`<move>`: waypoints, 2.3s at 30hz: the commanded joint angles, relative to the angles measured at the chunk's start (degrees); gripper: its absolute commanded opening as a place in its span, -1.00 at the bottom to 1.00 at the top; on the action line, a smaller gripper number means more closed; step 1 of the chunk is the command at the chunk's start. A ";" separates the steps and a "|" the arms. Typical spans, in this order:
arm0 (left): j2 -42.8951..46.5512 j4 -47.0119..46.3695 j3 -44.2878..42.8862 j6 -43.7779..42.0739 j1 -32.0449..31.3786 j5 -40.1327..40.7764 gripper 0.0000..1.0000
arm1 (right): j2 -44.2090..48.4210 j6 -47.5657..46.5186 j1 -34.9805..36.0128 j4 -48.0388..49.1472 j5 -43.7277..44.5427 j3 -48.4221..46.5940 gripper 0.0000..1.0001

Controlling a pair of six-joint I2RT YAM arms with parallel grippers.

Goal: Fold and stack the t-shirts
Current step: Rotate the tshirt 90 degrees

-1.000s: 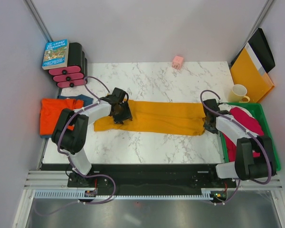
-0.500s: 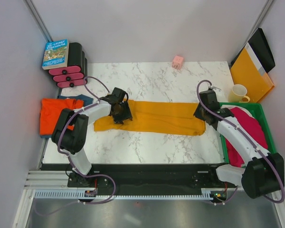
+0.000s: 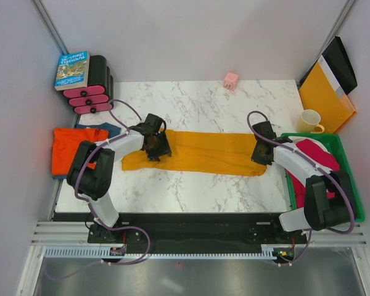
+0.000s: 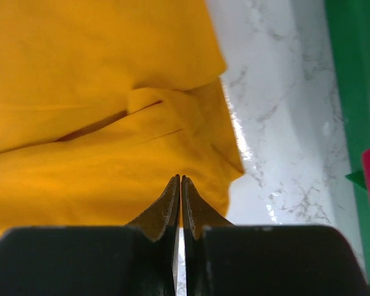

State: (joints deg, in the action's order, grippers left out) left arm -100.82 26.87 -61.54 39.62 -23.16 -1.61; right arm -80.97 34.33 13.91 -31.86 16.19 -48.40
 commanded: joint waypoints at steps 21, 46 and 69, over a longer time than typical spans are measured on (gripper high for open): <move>1.41 6.17 0.72 1.25 4.17 2.40 0.25 | -3.42 1.72 -17.69 -5.94 4.21 -2.39 -0.68; 1.32 5.73 0.10 0.11 4.26 0.29 0.30 | 7.84 -3.21 6.38 -1.63 -11.97 4.36 -0.60; 2.55 7.14 0.19 -0.06 5.05 1.43 0.29 | 6.26 6.80 -4.83 -8.05 0.87 8.93 -0.51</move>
State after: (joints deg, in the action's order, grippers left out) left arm -99.72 31.77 -61.43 39.66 -18.81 -1.10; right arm -78.26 37.41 15.09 -38.48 13.74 -41.32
